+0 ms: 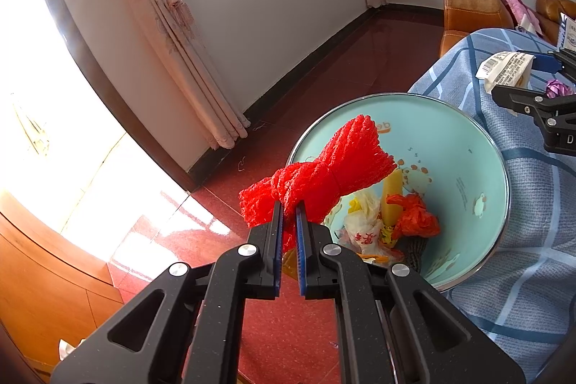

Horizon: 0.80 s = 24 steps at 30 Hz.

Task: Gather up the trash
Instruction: 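Open both grippers to drop the scrubber and wrapper into the bin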

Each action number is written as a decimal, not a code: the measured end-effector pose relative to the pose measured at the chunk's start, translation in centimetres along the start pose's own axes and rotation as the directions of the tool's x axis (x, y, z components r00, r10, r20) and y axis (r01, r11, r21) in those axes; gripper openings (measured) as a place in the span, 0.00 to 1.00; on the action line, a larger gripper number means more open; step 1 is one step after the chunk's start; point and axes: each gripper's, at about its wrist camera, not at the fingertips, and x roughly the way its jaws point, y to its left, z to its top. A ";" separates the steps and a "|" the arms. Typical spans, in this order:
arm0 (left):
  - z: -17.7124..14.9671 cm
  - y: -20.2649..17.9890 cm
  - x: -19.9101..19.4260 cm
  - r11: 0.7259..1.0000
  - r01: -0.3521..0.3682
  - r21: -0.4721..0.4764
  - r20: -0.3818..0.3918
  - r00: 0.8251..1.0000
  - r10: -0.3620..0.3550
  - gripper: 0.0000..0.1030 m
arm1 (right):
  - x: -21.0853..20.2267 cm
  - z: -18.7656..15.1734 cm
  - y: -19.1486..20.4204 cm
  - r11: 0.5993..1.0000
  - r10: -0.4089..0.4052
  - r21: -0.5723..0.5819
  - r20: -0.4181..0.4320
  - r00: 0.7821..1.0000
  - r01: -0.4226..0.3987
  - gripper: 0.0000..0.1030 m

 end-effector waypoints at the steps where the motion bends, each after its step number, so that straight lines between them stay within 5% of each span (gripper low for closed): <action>1: 0.0 0.0 0.0 1.000 0.000 0.000 0.000 1.000 0.000 0.06 | 0.0 0.0 0.1 1.000 0.001 0.000 0.000 1.000 -0.001 0.77; 7: 0.0 0.0 0.0 1.000 0.007 -0.004 -0.002 1.000 -0.007 0.07 | 0.1 0.0 0.4 1.000 0.011 -0.006 -0.003 1.000 -0.011 0.77; 11: 0.1 -0.2 -0.3 0.999 0.031 -0.005 0.004 0.999 -0.031 0.14 | 0.2 0.0 0.6 0.998 0.057 0.002 -0.005 0.998 -0.057 0.89; 13: 0.2 -0.5 -0.5 0.999 0.035 -0.002 0.013 0.999 -0.035 0.35 | 0.1 0.0 0.7 0.998 0.065 0.005 -0.003 0.998 -0.065 0.89; 24: 0.3 -0.7 -0.4 0.999 0.049 -0.011 0.016 0.999 -0.048 0.45 | -1.4 -1.2 -1.1 0.999 0.034 0.035 -0.011 0.999 -0.033 0.89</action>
